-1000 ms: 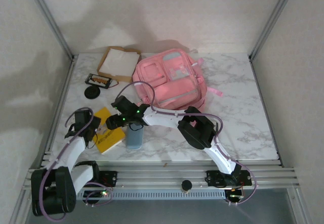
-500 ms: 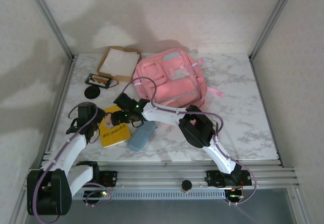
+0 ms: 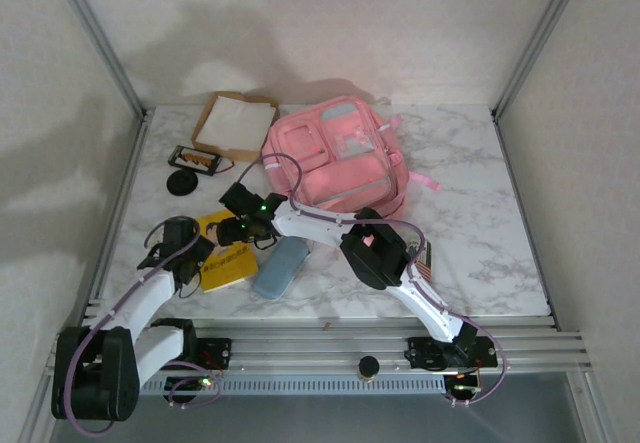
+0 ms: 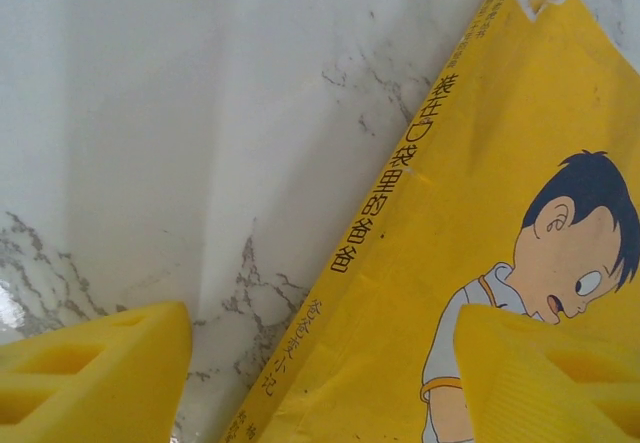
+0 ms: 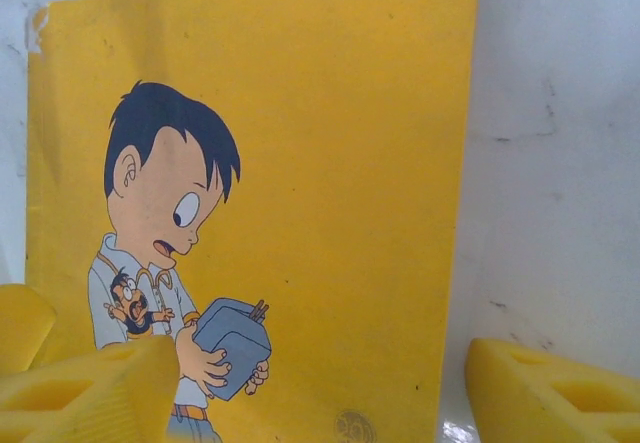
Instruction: Pack books, pencil case, and school supplies into a backpack
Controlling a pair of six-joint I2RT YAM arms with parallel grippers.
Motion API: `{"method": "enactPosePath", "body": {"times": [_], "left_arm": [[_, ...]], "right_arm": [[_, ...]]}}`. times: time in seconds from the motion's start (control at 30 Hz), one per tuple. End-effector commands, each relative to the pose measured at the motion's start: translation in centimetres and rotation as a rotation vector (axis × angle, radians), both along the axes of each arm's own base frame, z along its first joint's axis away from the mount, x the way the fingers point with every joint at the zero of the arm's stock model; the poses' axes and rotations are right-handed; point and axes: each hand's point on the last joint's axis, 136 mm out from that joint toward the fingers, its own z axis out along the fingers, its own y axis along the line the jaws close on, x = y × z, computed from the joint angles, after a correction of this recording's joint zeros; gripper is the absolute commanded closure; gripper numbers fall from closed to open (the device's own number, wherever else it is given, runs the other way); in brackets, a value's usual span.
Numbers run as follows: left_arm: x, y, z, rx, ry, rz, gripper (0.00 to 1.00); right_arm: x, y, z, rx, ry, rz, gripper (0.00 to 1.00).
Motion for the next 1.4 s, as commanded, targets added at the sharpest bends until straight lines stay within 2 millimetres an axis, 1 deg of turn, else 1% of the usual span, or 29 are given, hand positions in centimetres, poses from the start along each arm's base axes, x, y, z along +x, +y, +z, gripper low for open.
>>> {"method": "enactPosePath", "body": {"times": [0.0, 0.1, 0.2, 0.33, 0.47, 0.6, 0.7, 0.9, 1.03, 1.2, 1.23, 1.27, 1.3, 1.33, 1.37], "left_arm": [[-0.1, -1.9, -1.0, -0.067, 0.013, -0.064, 0.33], [-0.1, -2.1, -1.1, -0.070, 0.012, -0.068, 0.36], [0.0, -2.0, -1.0, -0.065, 0.007, -0.067, 0.39], [-0.1, -2.0, -1.0, -0.060, 0.006, -0.069, 0.40], [-0.1, -1.9, -0.9, -0.055, 0.006, -0.068, 0.41], [0.0, -2.0, -0.7, -0.054, -0.003, -0.070, 0.42], [0.1, -1.8, -0.5, -0.044, -0.003, -0.070, 0.42], [0.2, -2.1, -0.4, -0.057, -0.012, -0.075, 0.42], [0.3, -2.3, -0.1, -0.069, -0.024, -0.079, 0.42], [0.7, -2.5, 0.8, -0.079, -0.053, -0.081, 0.42], [0.8, -2.6, 1.0, -0.085, -0.060, -0.085, 0.41], [1.0, -2.5, 1.3, -0.081, -0.063, -0.083, 0.40], [1.0, -2.4, 1.6, -0.069, -0.062, -0.081, 0.35], [0.9, -1.9, 1.8, -0.048, -0.055, -0.070, 0.32], [1.0, -1.6, 2.2, -0.025, -0.053, -0.066, 0.31]], "right_arm": [[-1.4, 1.0, 0.4, 0.046, 0.067, 0.053, 0.28], [-1.5, 1.5, 3.1, 0.108, 0.046, 0.073, 0.32], [-1.6, 1.6, 4.9, 0.141, 0.025, 0.086, 0.37], [-1.5, 1.1, 5.1, 0.134, 0.026, 0.087, 0.45], [-2.1, 1.4, 5.6, 0.171, 0.044, 0.111, 0.51], [-2.4, 1.4, 5.3, 0.184, 0.069, 0.116, 0.55], [-2.5, 1.4, 5.6, 0.215, 0.090, 0.119, 0.57], [-1.8, 1.0, 5.4, 0.243, 0.111, 0.099, 0.69], [-1.4, 1.2, 6.5, 0.282, 0.104, 0.102, 0.81], [-1.4, 1.7, 7.7, 0.328, 0.120, 0.123, 0.91], [-1.4, 1.8, 8.0, 0.336, 0.121, 0.125, 0.95], [-1.3, 1.8, 8.4, 0.348, 0.118, 0.126, 0.99], [-1.1, 1.8, 9.1, 0.361, 0.110, 0.125, 1.00], [-1.0, 1.9, 9.8, 0.381, 0.097, 0.130, 1.00], [-1.0, 1.9, 10.6, 0.400, 0.085, 0.137, 1.00]]}}
